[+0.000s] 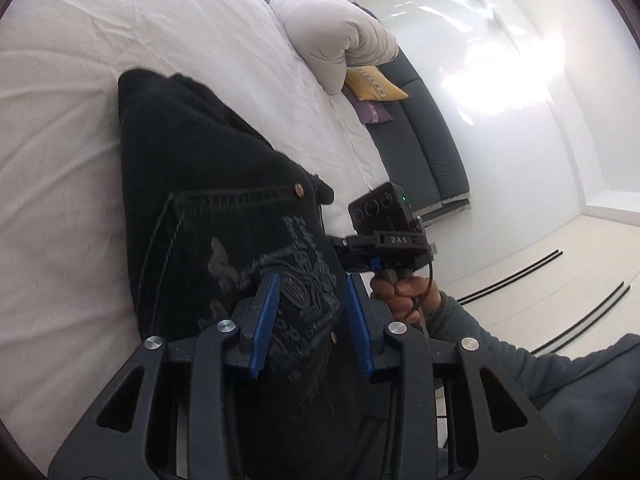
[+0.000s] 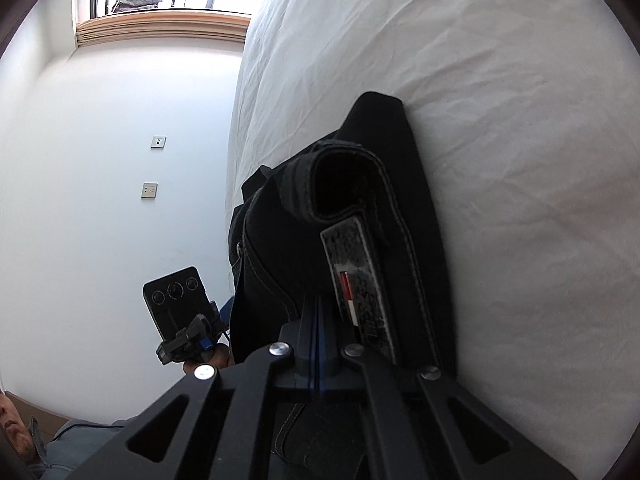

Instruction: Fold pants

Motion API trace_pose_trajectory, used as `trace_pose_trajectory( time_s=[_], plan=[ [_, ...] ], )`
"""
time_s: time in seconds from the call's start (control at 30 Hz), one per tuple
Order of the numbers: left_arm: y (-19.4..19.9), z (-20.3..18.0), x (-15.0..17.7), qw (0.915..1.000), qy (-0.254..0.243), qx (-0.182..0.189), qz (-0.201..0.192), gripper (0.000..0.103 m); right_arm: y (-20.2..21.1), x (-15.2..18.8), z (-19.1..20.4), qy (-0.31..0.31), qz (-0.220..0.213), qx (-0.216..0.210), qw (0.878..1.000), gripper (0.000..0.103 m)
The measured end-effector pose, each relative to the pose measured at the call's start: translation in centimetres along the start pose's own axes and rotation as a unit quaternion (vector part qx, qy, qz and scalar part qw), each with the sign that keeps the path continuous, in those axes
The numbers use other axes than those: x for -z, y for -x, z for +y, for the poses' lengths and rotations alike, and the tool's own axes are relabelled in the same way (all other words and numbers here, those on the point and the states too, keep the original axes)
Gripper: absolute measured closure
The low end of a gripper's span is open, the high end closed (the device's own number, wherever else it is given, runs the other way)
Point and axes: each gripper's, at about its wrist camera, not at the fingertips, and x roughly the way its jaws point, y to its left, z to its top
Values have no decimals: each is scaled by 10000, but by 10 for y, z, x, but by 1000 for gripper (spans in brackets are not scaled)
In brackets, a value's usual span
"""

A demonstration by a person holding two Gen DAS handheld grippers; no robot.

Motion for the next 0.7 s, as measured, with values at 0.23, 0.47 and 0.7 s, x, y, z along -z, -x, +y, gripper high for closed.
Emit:
trace_pose_trajectory(
  time_s=[0.23, 0.47, 0.7],
  plan=[
    [13, -2, 44, 9999, -41, -60, -73, 72, -2, 2, 1, 28, -41, 60, 10000, 103],
    [15, -24, 73, 9989, -439, 113, 141, 72, -1, 8, 2, 66, -33, 8, 10000, 103],
    [-11, -40, 82, 9899, -1171, -524, 600, 72, 5, 31, -6, 131, -65, -149, 9998, 103]
  ],
)
